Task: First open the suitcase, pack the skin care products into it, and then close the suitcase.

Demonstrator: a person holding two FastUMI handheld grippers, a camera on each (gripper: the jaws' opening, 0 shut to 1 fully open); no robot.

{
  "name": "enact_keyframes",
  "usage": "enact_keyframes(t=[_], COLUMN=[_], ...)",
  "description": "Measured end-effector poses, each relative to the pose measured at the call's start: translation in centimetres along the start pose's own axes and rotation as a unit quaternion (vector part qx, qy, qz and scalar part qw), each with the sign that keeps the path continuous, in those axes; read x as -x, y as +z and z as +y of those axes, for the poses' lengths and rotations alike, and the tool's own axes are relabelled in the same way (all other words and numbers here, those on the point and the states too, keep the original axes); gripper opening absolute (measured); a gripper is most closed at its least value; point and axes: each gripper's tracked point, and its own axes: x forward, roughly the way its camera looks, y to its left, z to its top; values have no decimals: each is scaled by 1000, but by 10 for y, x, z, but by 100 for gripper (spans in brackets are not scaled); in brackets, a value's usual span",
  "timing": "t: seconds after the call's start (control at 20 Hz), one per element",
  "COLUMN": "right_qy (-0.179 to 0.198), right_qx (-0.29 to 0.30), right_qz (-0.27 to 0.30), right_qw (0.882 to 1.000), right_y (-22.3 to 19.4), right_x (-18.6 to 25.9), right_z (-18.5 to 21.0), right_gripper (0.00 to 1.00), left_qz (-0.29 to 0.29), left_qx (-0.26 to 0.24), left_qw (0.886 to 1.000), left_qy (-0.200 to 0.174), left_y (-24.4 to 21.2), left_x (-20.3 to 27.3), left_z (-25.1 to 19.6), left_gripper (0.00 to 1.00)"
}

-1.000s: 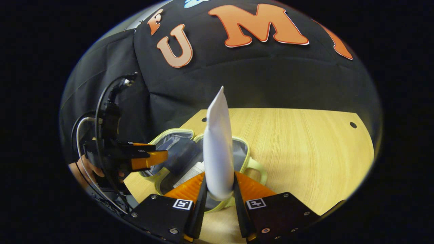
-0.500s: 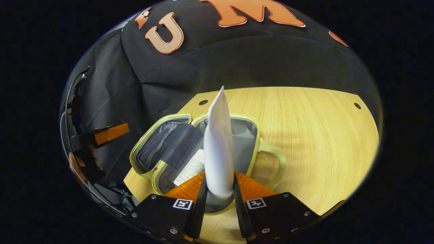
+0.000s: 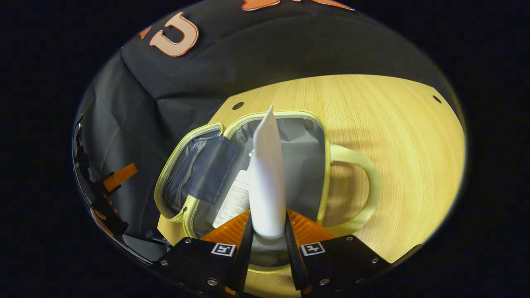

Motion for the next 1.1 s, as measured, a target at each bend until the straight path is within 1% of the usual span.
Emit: enact_keyframes(t=[0.15,0.35,0.45,0.55,0.65,0.8,0.95,1.0,1.1], right_qy=[-19,-55,-59,-75,-78,-78,-76,-69,-64], right_qx=[-15,-29,-60,-81,-107,-133,-147,-152,-161], right_qz=[26,63,78,91,97,95,88,74,47], right_qw=[999,996,993,990,986,983,982,983,984], right_y=[-4,-11,-11,-12,-10,-7,-5,2,15], right_x=[-14,-29,-36,-39,-39,-38,-22,-16,-3], right_z=[1,-5,-1,-8,-7,-4,-6,-6,-9], right_gripper=[43,43,43,44,43,43,45,48,49], left_qz=[3,7,14,25,29,26,19,15,16], left_qx=[3,0,-2,-2,-1,-3,3,10,33], left_qw=[1000,1000,1000,1000,1000,1000,1000,1000,999], left_qy=[-1,-5,-3,-3,-5,-2,5,11,13], left_y=[-1,-6,-10,-14,-17,-16,-10,-7,-4], left_x=[-2,-7,-11,-14,-19,-24,-30,-34,-40], left_z=[4,4,7,9,12,15,22,27,37], left_gripper=[76,76,76,76,76,76,76,76,75])
